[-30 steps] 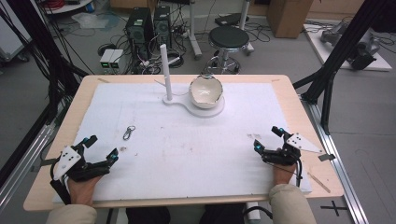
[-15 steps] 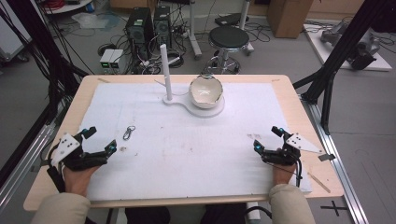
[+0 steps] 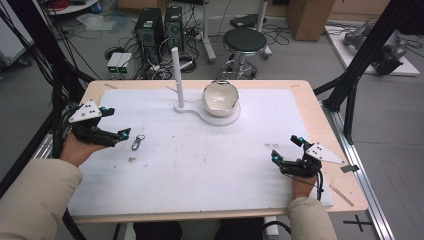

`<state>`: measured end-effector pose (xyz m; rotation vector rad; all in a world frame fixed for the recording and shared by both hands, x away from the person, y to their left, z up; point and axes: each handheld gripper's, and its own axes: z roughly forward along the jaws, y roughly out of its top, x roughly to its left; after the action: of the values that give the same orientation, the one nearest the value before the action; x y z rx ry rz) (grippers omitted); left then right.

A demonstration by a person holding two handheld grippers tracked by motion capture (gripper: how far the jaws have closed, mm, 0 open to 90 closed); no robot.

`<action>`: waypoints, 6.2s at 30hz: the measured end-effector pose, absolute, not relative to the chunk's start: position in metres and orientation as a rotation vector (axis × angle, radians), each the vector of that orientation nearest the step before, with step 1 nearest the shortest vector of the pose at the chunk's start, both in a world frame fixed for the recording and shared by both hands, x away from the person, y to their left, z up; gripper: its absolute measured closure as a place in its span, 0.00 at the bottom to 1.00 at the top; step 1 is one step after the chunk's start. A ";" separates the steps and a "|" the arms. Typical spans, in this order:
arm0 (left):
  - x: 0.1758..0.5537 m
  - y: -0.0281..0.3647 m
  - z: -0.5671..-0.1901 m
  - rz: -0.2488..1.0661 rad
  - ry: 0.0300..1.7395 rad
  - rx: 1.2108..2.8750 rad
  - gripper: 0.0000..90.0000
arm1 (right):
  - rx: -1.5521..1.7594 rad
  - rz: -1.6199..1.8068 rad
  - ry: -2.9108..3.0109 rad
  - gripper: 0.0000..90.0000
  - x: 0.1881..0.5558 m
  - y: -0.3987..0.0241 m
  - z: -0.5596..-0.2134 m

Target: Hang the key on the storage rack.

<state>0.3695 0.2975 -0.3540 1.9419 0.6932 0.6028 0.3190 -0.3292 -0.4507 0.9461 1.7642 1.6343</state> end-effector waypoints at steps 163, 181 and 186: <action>0.543 0.198 -0.299 0.131 0.568 2.074 0.98 | 0.941 1.636 1.762 0.01 0.319 -0.330 -0.451; 0.554 0.196 -0.315 0.149 0.568 2.065 0.98 | 0.941 1.628 1.765 0.01 0.319 -0.329 -0.451; 0.552 0.208 -0.318 0.221 0.619 1.988 0.81 | 0.939 1.624 1.767 0.01 0.319 -0.329 -0.451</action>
<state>0.5517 0.2075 -0.3183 1.9875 0.6188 0.2209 0.3186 -0.3286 -0.4507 0.9395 1.7666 1.6239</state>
